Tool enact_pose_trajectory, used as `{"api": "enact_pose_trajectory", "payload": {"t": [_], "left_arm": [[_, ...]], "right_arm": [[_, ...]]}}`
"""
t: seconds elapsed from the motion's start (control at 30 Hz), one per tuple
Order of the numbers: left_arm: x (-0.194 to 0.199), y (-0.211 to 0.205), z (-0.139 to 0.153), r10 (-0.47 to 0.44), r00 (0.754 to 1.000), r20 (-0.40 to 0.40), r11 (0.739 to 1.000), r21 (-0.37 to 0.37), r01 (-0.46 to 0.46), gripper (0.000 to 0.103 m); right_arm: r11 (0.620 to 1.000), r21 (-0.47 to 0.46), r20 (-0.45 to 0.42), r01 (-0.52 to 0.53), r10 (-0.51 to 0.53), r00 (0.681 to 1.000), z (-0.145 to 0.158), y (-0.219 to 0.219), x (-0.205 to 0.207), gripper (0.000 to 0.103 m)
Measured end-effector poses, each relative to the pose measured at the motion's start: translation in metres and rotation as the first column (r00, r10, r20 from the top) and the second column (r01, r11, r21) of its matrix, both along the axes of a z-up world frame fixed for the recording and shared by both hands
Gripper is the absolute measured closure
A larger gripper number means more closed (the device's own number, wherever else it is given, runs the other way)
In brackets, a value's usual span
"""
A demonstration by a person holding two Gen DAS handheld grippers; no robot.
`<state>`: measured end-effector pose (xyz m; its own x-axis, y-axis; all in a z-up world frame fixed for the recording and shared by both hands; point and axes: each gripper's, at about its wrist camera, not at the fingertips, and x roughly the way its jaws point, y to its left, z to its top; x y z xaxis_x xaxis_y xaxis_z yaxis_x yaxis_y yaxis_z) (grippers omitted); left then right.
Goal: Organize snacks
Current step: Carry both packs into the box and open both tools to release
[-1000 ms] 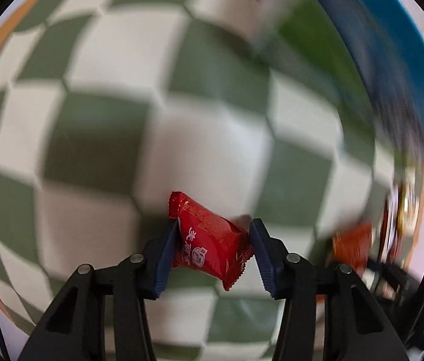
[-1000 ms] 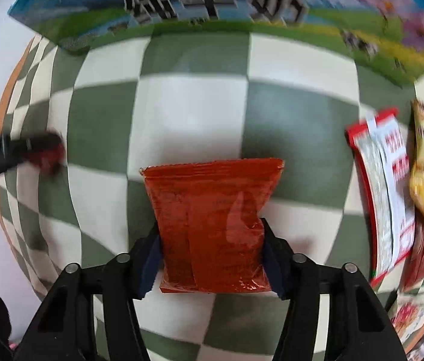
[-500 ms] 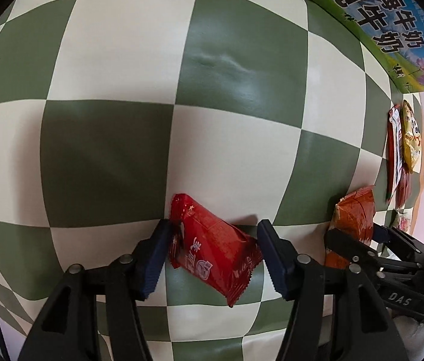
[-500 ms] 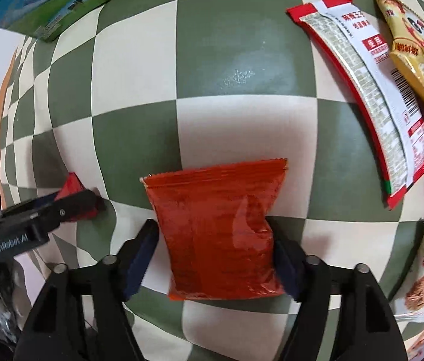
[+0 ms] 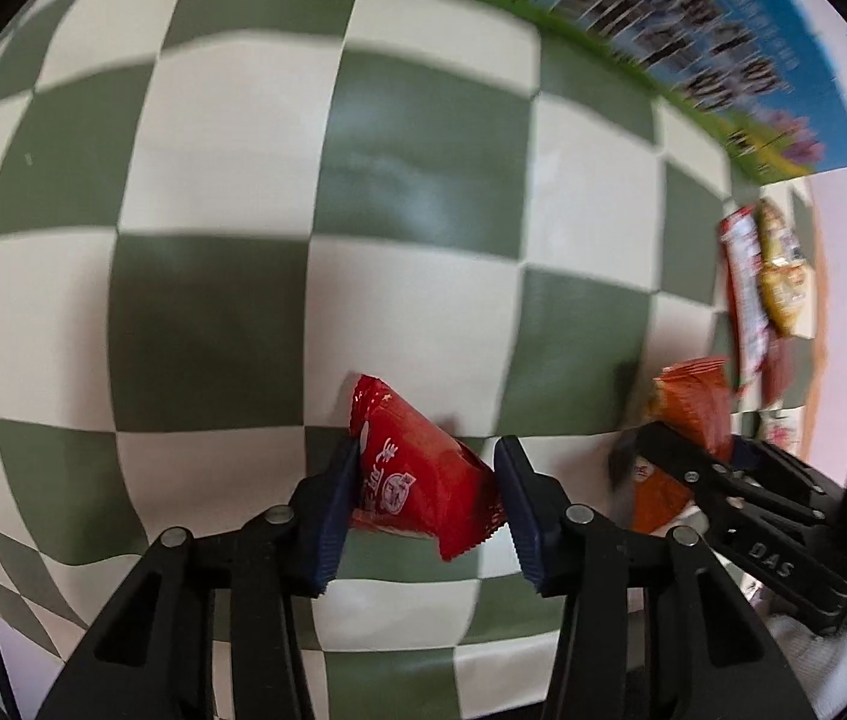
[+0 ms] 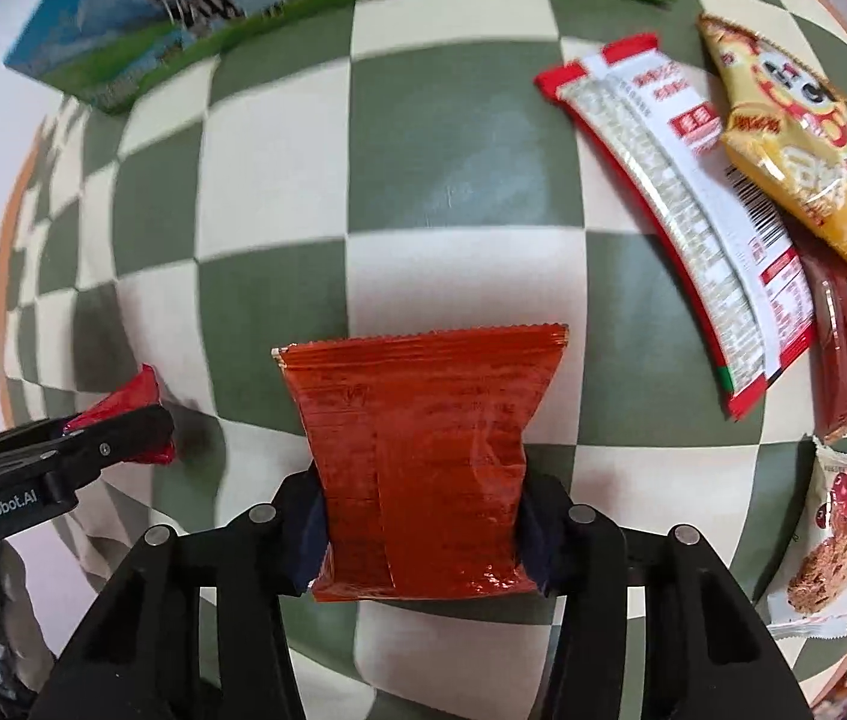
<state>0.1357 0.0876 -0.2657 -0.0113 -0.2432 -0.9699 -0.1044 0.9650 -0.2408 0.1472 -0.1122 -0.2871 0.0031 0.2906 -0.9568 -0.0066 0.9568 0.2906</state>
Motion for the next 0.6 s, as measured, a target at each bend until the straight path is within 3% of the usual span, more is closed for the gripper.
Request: {"api": "enact_pose_trajectory", "payload": {"t": [0.17, 0.23, 0.33, 0.5, 0.6], "left_arm": [[0.013, 0.002, 0.064, 0.026, 0.996, 0.089, 0.996, -0.086, -0.018, 0.06], [0.028, 0.017, 0.091, 0.031, 0.991, 0.132, 0.992, -0.127, -0.014, 0.06], [0.056, 0.004, 0.144, 0.018, 0.974, 0.224, 0.986, -0.163, 0.02, 0.06], [0.123, -0.031, 0.202, -0.016, 0.929, 0.37, 0.99, -0.125, 0.067, 0.06], [0.157, -0.033, 0.224, -0.038, 0.909, 0.416, 0.996, -0.06, 0.069, 0.06]], "right_arm": [[0.996, 0.079, 0.071, 0.038, -0.044, 0.996, 0.038, -0.015, 0.004, 0.05], [0.992, 0.115, 0.116, 0.045, -0.058, 0.992, 0.063, -0.024, 0.004, 0.05], [0.986, 0.16, 0.205, 0.049, -0.081, 0.975, 0.117, -0.046, 0.021, 0.05], [0.984, 0.172, 0.344, 0.056, -0.113, 0.932, 0.199, -0.052, 0.07, 0.05], [0.991, 0.116, 0.385, 0.061, -0.101, 0.918, 0.211, -0.038, 0.118, 0.05]]}}
